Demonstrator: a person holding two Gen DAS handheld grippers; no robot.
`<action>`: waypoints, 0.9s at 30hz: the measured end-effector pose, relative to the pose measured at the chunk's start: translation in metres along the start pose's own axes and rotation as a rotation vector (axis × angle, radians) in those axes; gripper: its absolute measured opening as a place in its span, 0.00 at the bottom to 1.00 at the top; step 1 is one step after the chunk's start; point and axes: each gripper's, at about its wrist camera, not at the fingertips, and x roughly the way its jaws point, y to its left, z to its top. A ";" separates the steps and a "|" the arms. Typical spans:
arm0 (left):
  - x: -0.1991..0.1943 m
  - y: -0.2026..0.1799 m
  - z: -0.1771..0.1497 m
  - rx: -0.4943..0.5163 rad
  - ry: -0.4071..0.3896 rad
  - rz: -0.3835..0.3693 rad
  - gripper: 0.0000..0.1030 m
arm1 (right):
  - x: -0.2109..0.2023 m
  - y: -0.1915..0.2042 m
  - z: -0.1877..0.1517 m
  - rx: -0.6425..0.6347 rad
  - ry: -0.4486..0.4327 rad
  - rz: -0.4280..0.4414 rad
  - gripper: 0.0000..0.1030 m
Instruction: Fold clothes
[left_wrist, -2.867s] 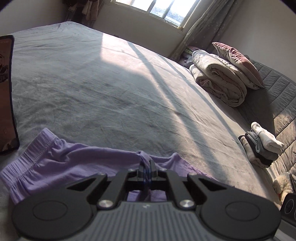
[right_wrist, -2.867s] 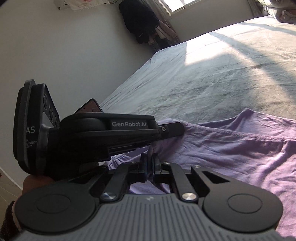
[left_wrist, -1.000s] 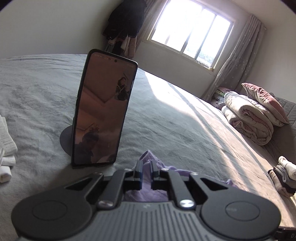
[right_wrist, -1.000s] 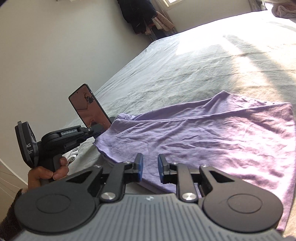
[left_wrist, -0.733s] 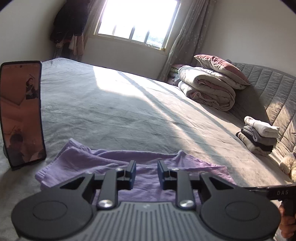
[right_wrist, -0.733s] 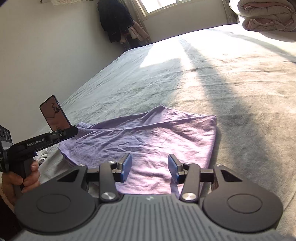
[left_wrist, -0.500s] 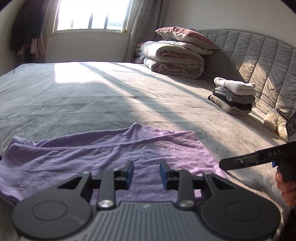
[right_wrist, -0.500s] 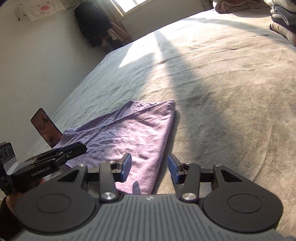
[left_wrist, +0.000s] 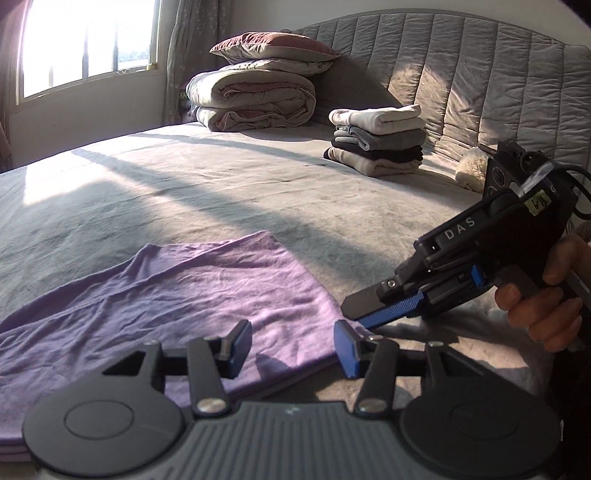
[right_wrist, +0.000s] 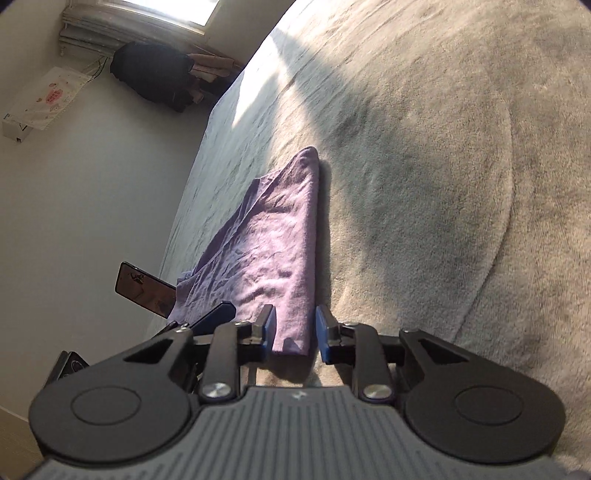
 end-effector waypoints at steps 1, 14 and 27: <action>0.000 -0.005 0.001 0.017 0.002 -0.006 0.49 | 0.000 0.000 0.000 0.012 0.004 0.002 0.19; 0.007 -0.049 0.001 0.231 0.003 0.004 0.50 | 0.004 0.015 -0.003 0.020 0.046 0.000 0.08; 0.025 -0.072 0.001 0.365 0.014 0.233 0.13 | -0.004 0.036 0.016 -0.015 0.049 0.062 0.07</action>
